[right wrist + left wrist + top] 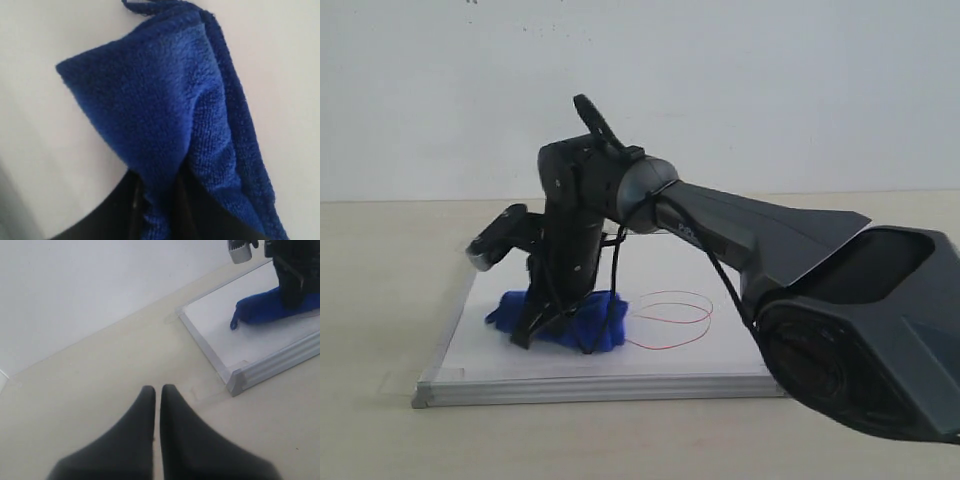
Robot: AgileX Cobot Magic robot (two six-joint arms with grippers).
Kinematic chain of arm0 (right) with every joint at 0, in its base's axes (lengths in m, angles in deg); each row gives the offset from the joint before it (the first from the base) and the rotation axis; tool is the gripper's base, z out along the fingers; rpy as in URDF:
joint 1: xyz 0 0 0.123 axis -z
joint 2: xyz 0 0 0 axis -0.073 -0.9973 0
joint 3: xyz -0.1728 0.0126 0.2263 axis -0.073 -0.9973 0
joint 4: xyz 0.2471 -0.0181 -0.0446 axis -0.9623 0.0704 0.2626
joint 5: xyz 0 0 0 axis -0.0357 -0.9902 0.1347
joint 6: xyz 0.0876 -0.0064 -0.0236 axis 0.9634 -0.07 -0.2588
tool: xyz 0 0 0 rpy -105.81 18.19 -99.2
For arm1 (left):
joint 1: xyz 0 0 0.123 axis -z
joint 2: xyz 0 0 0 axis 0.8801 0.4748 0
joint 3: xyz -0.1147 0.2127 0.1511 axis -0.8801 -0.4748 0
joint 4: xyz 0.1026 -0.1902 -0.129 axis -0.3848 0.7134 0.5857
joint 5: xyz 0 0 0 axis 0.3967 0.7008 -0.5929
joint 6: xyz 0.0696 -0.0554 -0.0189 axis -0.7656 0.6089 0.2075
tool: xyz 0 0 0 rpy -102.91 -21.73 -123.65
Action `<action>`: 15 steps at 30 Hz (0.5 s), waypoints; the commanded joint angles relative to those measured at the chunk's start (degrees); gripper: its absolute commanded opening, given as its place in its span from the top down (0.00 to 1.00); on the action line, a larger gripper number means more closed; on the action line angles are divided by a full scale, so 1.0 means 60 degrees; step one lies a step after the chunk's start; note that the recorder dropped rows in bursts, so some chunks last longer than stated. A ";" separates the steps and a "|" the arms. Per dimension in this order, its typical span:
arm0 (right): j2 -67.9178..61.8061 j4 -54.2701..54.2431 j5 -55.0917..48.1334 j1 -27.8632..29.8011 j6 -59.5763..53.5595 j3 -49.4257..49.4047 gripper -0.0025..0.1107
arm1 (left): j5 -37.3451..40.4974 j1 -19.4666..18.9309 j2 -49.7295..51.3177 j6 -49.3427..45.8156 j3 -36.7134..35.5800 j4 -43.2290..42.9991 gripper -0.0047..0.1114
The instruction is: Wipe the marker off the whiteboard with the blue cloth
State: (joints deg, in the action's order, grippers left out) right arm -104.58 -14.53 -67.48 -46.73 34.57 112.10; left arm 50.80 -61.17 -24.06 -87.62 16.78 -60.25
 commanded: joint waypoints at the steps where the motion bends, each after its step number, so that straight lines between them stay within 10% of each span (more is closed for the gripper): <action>1: -0.0315 -0.1560 -0.0453 -0.0600 -0.1024 -0.0201 0.98 | -0.0025 0.0015 -0.0029 -0.0050 -0.0028 0.0016 0.93; 9: -0.0300 0.4076 -0.0453 -0.0600 0.4067 -0.0201 0.98 | -0.0025 0.0015 -0.0029 -0.0050 -0.0028 0.0016 0.93; 15: -0.0274 0.4506 -0.0453 -0.0600 0.4373 -0.0201 0.98 | -0.0025 0.0015 -0.0029 -0.0050 -0.0028 0.0016 0.93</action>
State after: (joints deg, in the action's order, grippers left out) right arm -104.82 8.64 -67.56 -51.48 59.84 111.89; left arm 50.80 -61.17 -24.06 -87.62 16.78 -60.25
